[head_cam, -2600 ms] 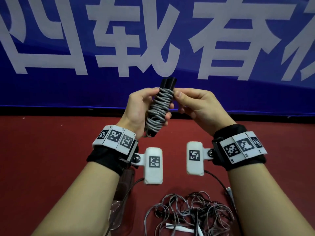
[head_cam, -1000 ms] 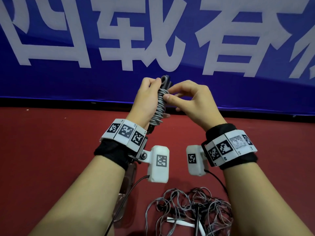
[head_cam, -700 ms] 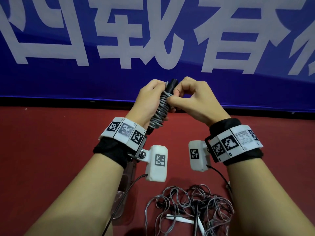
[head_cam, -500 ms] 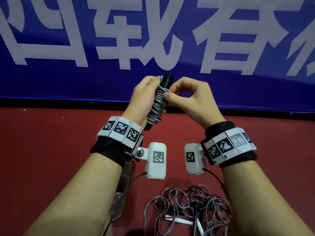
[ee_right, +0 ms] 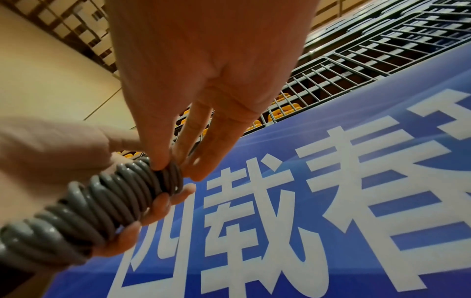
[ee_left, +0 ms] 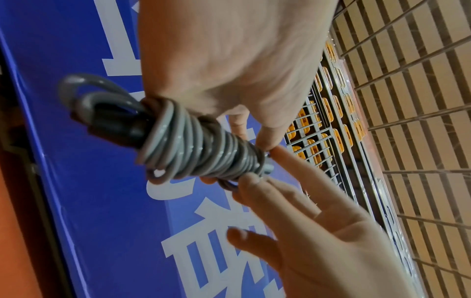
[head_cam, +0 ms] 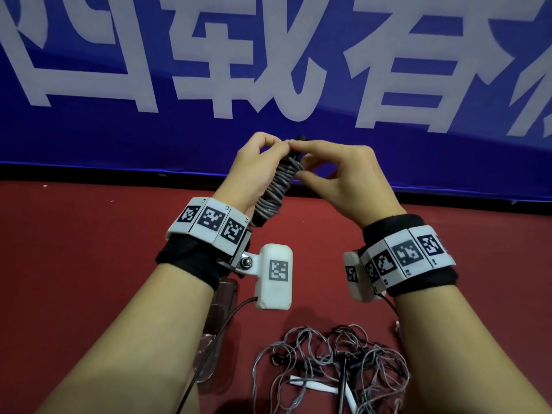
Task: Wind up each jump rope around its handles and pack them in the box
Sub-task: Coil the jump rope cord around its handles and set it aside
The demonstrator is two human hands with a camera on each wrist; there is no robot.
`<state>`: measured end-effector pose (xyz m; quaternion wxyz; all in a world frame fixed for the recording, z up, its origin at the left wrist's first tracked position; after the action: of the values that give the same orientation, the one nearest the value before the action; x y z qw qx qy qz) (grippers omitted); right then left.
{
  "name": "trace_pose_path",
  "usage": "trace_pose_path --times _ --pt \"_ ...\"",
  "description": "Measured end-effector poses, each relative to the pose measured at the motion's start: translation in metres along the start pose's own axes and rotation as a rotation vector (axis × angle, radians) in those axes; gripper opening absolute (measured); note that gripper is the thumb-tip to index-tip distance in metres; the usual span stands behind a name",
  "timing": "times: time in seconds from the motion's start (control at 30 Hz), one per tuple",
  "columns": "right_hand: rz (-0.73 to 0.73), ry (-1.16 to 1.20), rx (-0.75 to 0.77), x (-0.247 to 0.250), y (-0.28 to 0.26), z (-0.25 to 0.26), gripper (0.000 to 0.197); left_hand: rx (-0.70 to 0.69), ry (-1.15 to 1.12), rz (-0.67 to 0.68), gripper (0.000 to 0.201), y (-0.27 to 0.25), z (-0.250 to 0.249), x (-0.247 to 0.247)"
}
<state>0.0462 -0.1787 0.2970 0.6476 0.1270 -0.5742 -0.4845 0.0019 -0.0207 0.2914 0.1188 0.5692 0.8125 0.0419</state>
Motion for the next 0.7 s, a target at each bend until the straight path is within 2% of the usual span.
trace_pose_path --times 0.2,0.3,0.47,0.6,0.7 --pt "-0.066 0.163 -0.094 -0.007 -0.001 -0.007 0.035 0.098 -0.038 0.12 0.009 -0.003 -0.007 0.01" --pt "-0.107 0.236 -0.154 -0.008 -0.002 -0.01 0.035 0.1 -0.074 0.169 0.005 -0.006 -0.01 0.007" --pt "-0.079 0.273 -0.238 -0.006 0.0 -0.012 0.035 0.02 0.006 0.147 0.009 -0.005 -0.009 0.003" --pt "-0.034 0.29 -0.24 -0.001 0.002 -0.008 0.03 -0.066 0.06 0.076 0.012 -0.005 -0.01 0.001" --pt "-0.057 0.286 -0.256 -0.001 0.0 -0.005 0.024 -0.113 0.153 0.067 0.012 -0.007 -0.008 -0.001"
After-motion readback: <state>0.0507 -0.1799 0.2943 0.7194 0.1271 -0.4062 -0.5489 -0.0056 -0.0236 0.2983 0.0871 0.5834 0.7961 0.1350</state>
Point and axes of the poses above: each hand's wrist, its own y-axis towards the middle knuckle, its own x-axis out of the back of the hand, z = x × y, the point moved 2 cm from there along y, towards the middle knuckle, and after that the axes turned 5 degrees about -y, right-handed, at the moved point
